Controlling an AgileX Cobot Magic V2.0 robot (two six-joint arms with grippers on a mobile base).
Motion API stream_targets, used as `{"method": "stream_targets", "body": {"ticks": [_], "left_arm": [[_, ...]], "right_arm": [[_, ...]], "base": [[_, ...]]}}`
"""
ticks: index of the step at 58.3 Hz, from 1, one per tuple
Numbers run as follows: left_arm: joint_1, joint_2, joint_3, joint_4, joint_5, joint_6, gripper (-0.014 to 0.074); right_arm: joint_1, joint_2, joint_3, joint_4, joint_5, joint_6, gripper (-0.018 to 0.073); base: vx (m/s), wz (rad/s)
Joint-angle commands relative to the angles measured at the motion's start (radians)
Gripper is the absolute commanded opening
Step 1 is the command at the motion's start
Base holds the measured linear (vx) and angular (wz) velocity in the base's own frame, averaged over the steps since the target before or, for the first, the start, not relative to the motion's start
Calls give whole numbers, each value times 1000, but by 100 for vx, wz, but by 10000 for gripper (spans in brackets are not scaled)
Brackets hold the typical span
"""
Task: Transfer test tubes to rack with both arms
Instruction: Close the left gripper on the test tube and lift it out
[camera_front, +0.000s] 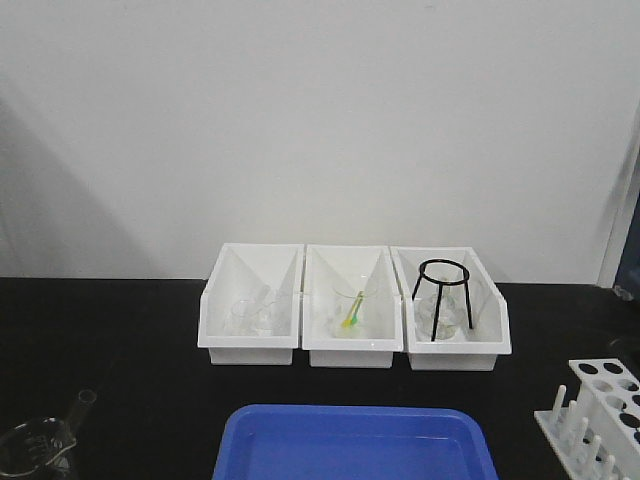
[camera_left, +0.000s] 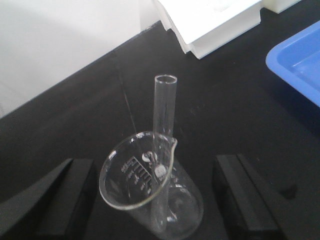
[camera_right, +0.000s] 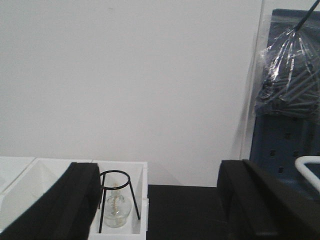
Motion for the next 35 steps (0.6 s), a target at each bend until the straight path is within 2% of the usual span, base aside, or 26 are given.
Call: {"method": "stream_targets", "body": {"ticks": [1,12,18,35], "left_arm": [[1,42,-29,3,-205,-5,582],[2,204,-43,29,-370,-1,582],[2,297,-99,56,-371,-14,574],[2,403,-197,54,-376,-30,571]], "right_arm": [[21,20,-33,-20,-71,-4,531],[39,74,-33,-35,-93,-31,531],[39,89,-33,-35,-116,-42,531],[39,104,-33,-35,-136,-72,531]], "base": [[0,0],[0,0],[0,0],[0,0]]}}
